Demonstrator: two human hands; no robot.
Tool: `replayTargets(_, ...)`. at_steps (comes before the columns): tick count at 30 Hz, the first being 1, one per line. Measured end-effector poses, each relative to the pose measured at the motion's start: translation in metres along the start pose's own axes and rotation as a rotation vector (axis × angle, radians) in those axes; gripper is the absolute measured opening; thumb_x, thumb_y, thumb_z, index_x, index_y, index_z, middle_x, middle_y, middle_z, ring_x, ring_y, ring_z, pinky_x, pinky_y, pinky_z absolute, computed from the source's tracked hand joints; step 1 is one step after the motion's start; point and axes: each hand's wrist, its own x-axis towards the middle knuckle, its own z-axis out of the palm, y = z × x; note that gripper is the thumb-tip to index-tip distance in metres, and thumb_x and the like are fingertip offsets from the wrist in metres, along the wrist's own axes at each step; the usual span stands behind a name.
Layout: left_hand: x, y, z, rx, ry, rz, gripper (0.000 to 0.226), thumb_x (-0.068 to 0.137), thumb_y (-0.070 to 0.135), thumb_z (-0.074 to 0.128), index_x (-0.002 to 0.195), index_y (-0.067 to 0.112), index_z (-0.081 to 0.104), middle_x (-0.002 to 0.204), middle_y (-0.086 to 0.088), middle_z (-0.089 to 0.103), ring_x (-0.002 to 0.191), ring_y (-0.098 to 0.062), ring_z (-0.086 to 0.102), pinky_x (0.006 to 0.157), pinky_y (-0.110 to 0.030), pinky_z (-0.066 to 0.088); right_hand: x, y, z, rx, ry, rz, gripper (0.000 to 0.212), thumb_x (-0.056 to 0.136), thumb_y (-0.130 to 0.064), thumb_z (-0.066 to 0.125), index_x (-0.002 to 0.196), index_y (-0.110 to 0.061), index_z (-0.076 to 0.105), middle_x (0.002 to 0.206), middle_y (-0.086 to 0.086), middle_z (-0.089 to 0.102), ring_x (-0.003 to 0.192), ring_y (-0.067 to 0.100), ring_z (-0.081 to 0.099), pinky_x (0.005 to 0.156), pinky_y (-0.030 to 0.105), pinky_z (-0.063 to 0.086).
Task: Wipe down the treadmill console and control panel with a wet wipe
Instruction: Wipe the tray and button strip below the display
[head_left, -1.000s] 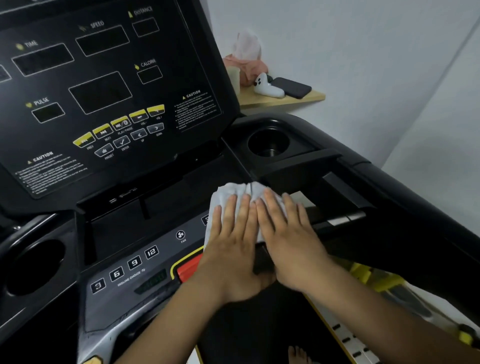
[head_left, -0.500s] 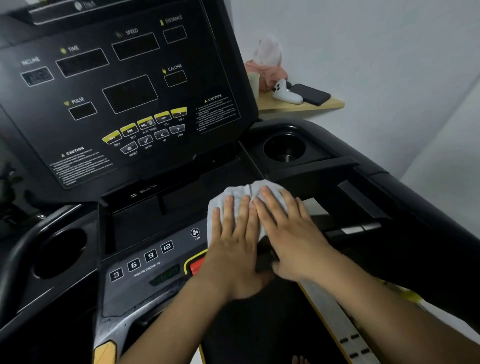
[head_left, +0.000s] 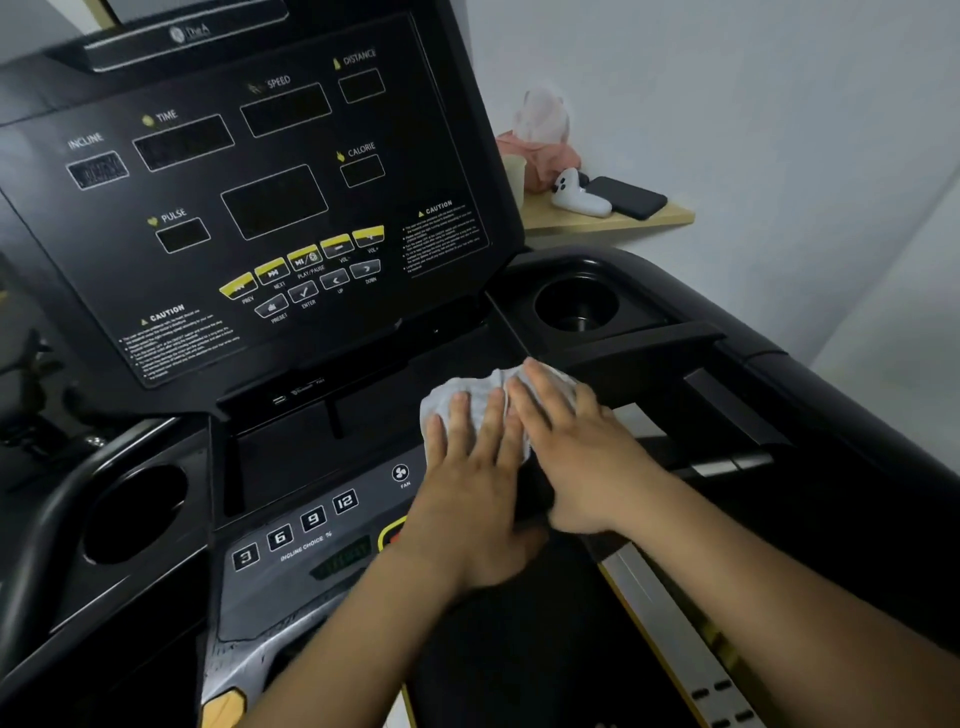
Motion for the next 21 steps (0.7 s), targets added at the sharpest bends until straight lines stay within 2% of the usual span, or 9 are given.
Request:
replayTargets(3,-0.019,-0.007,0.012,-0.03,-0.009,0.013,0.109,0.084,0.068,0.044,0.151,0.022,-0.029,0.158,-0.007,-0.037,0.138,-0.039,-0.042,0.119,-0.058,-0.011,-0.016,-0.012,0.004,-0.151,-0.015,-0.022,0.126,0.071,-0.039,0.074,0.15,-0.02,-0.024,0.153,0.007,-0.039,0.141,0.051,-0.005,0.115,0.056,0.021)
replayTargets(5,-0.044,-0.009,0.026,0.001,0.037,0.053,0.11,0.076,0.069,0.047,0.157,0.024,-0.011,0.165,-0.014,-0.015,0.146,-0.046,-0.023,0.12,-0.062,0.004,-0.041,-0.013,0.011,-0.221,-0.038,-0.067,0.127,0.073,-0.042,0.072,0.147,-0.023,-0.03,0.151,0.008,-0.044,0.138,0.054,-0.022,0.116,0.062,0.007)
replayTargets(7,-0.057,-0.014,0.036,-0.006,0.017,0.048,0.11,0.068,0.072,0.047,0.159,0.025,0.005,0.165,-0.017,0.005,0.149,-0.049,-0.002,0.117,-0.063,0.018,-0.051,-0.008,0.013,-0.23,-0.058,-0.092,0.127,0.075,-0.042,0.071,0.144,-0.028,-0.035,0.149,0.006,-0.048,0.136,0.053,-0.029,0.115,0.063,0.002)
replayTargets(8,-0.054,-0.015,0.036,0.006,-0.009,0.038,0.11,0.069,0.072,0.046,0.159,0.027,0.002,0.165,-0.017,0.002,0.148,-0.05,-0.005,0.117,-0.064,0.016,-0.047,-0.003,0.011,-0.213,-0.069,-0.093,0.126,0.075,-0.04,0.071,0.144,-0.03,-0.034,0.149,0.005,-0.047,0.137,0.052,-0.027,0.116,0.063,0.005)
replayTargets(11,-0.022,-0.015,0.019,0.022,0.021,-0.024,0.107,0.077,0.072,0.039,0.15,0.03,-0.028,0.161,-0.013,-0.028,0.141,-0.046,-0.034,0.118,-0.064,-0.006,-0.012,0.002,-0.001,-0.103,-0.066,-0.066,0.126,0.07,-0.037,0.075,0.148,-0.034,-0.024,0.153,0.0,-0.041,0.142,0.049,-0.009,0.113,0.057,0.024)
replayTargets(14,-0.005,-0.019,0.004,0.015,-0.013,-0.073,0.109,0.083,0.071,0.043,0.15,0.026,-0.029,0.16,-0.011,-0.031,0.14,-0.045,-0.036,0.118,-0.061,-0.011,0.01,-0.01,-0.009,-0.108,-0.082,-0.006,0.132,0.068,-0.038,0.078,0.149,-0.028,-0.026,0.154,0.004,-0.04,0.141,0.052,-0.005,0.112,0.058,0.028)
replayTargets(16,-0.021,-0.022,0.014,-0.024,0.005,-0.042,0.105,0.079,0.072,0.038,0.155,0.025,-0.018,0.162,-0.014,-0.023,0.143,-0.047,-0.029,0.118,-0.064,-0.002,-0.006,-0.022,-0.002,-0.157,-0.085,-0.006,0.13,0.071,-0.044,0.075,0.148,-0.022,-0.028,0.153,0.009,-0.042,0.138,0.057,-0.021,0.113,0.066,0.011)
replayTargets(19,-0.062,-0.022,0.033,-0.02,-0.011,0.0,0.109,0.065,0.069,0.047,0.158,0.021,0.018,0.163,-0.021,0.013,0.146,-0.053,0.007,0.108,-0.068,0.032,-0.046,-0.03,0.016,-0.173,-0.07,-0.109,0.128,0.073,-0.048,0.071,0.148,-0.022,-0.029,0.149,0.011,-0.047,0.129,0.05,-0.046,0.11,0.068,-0.015)
replayTargets(21,-0.072,-0.026,0.043,0.016,-0.045,-0.004,0.115,0.059,0.07,0.055,0.157,0.02,0.023,0.162,-0.021,0.02,0.145,-0.054,0.016,0.105,-0.066,0.036,-0.048,-0.028,0.017,-0.181,-0.074,-0.135,0.129,0.073,-0.046,0.072,0.147,-0.025,-0.031,0.147,0.009,-0.05,0.127,0.047,-0.049,0.108,0.067,-0.019)
